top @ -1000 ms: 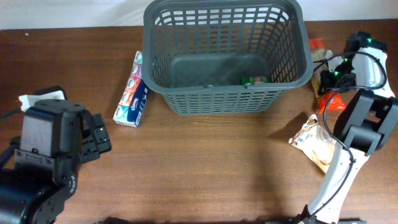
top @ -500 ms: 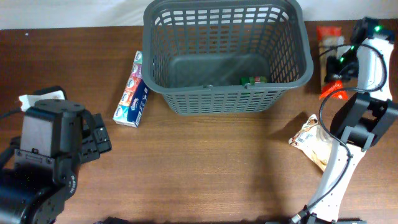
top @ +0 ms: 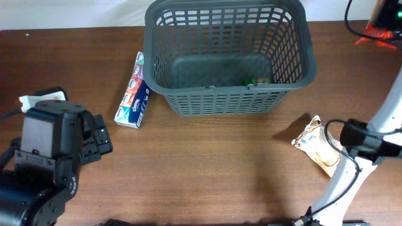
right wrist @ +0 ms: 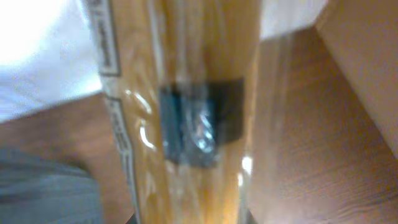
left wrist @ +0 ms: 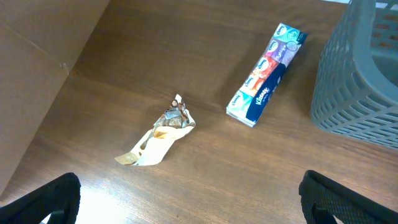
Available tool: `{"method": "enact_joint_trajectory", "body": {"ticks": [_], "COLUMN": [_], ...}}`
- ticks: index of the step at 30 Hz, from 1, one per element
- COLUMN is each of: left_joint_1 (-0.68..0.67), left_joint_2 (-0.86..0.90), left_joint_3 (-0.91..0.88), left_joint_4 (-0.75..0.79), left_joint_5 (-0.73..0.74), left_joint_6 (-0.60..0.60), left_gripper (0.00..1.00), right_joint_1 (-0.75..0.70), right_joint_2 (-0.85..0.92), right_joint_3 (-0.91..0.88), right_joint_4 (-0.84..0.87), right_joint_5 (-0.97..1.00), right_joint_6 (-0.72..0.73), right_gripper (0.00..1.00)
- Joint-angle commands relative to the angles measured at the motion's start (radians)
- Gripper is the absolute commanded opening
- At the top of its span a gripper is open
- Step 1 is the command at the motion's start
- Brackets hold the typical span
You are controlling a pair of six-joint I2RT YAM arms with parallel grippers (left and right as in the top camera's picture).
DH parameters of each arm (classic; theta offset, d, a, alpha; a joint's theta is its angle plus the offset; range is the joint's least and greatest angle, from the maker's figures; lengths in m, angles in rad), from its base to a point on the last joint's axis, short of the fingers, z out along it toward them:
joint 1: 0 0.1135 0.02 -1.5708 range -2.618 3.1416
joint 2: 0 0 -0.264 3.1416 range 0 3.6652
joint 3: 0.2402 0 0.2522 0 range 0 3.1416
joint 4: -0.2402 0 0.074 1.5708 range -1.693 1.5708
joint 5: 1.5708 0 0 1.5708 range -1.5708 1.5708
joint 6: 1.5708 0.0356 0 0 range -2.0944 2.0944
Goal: Pack container
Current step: 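Lift the snack pack and carry it over the basket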
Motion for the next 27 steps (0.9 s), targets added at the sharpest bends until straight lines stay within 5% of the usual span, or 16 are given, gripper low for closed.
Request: {"method": "enact_joint_trajectory", "body": {"ticks": [1,8,17,27], "left_joint_1": [0.005,0.005,0.005,0.005], "left_joint_2": [0.001,0.001,0.001,0.001], "left_joint_3": [-0.002,-0.002,-0.002,-0.002], "left_joint_4": [0.000,0.000,0.000,0.000], "left_joint_5": [0.000,0.000,0.000,0.000], "left_joint_6": [-0.006,-0.006,-0.006,-0.006], "left_gripper": [1.00,1.00,1.00,0.99], "right_joint_1": [0.053,0.255,0.492,0.506], "right_joint_2": [-0.146,-0.215,-0.210,-0.209], "right_joint_3": [0.035,0.035,-0.015,-0.383], "right_joint_4": [0.052,0.171,-0.103,-0.077], "right_joint_5": [-0.262,-0.745,-0.354,-0.270], "right_joint_6": [0.019,-0.038,-0.597,-0.748], "right_gripper": [0.04,0.04,0.04,0.04]}}
